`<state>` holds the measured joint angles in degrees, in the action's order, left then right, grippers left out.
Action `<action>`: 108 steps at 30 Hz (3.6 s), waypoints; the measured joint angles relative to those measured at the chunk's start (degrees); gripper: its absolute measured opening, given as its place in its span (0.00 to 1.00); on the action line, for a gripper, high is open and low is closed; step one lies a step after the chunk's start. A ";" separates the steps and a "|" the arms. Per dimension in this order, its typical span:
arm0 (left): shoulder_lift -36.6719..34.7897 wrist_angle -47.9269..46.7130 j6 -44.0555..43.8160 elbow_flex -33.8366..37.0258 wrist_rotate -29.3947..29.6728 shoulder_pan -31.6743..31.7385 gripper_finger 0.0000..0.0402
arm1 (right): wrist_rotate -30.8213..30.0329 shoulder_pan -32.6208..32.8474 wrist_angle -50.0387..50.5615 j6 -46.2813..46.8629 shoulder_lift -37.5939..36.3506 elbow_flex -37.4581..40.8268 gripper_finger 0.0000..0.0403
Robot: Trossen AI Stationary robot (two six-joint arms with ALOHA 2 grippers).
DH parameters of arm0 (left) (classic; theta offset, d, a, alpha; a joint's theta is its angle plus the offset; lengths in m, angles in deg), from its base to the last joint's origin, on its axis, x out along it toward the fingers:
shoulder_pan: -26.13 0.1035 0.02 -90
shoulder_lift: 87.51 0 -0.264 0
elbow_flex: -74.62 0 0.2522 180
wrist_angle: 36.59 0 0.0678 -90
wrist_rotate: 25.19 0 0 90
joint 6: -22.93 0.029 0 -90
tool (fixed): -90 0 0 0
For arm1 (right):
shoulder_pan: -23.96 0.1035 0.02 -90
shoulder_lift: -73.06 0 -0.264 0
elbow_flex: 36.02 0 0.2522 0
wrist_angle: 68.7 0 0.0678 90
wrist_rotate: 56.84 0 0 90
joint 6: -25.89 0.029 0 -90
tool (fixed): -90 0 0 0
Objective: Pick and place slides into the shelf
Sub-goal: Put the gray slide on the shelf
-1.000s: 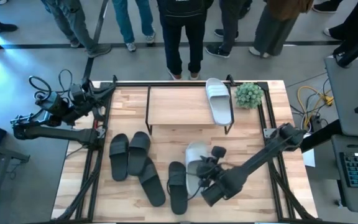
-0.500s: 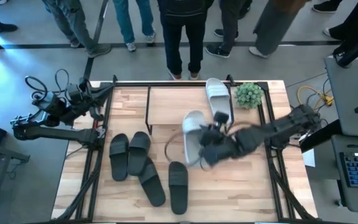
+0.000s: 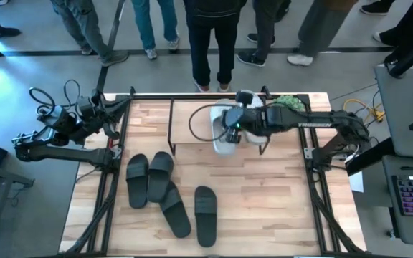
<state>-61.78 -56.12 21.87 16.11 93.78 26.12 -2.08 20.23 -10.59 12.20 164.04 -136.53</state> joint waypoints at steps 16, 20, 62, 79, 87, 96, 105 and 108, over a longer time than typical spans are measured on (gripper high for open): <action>-0.13 0.07 0.57 0.00 0.07 0.00 0.00 | 4.79 -10.24 -4.78 -15.81 5.46 0.92 0.03; -0.38 0.12 0.57 0.00 0.20 0.00 0.00 | 4.40 -10.89 -5.95 -17.92 6.51 1.45 0.03; -0.81 0.34 0.55 0.00 0.31 0.00 0.00 | -2.31 -8.98 1.93 -13.29 3.76 0.90 0.35; -0.11 0.67 0.50 -0.07 0.50 0.01 0.00 | 12.16 -10.19 16.76 10.31 11.24 -20.61 0.25; 0.35 0.73 0.28 -0.07 0.52 0.00 0.00 | 16.71 -13.33 24.70 7.34 25.73 -38.50 0.08; -0.76 0.73 0.26 -0.09 0.52 0.02 0.00 | 19.21 -14.05 27.87 2.66 34.58 -47.98 0.02; -1.05 0.62 0.26 -0.09 1.44 0.02 0.00 | 19.19 -16.37 30.77 3.18 36.37 -47.68 0.02; -1.07 0.58 0.35 -0.09 1.44 0.00 0.00 | 19.19 -17.27 32.26 4.37 36.00 -47.73 0.02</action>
<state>-62.85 -55.55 22.22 16.02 95.22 26.12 17.10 2.96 21.67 16.57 200.04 -184.26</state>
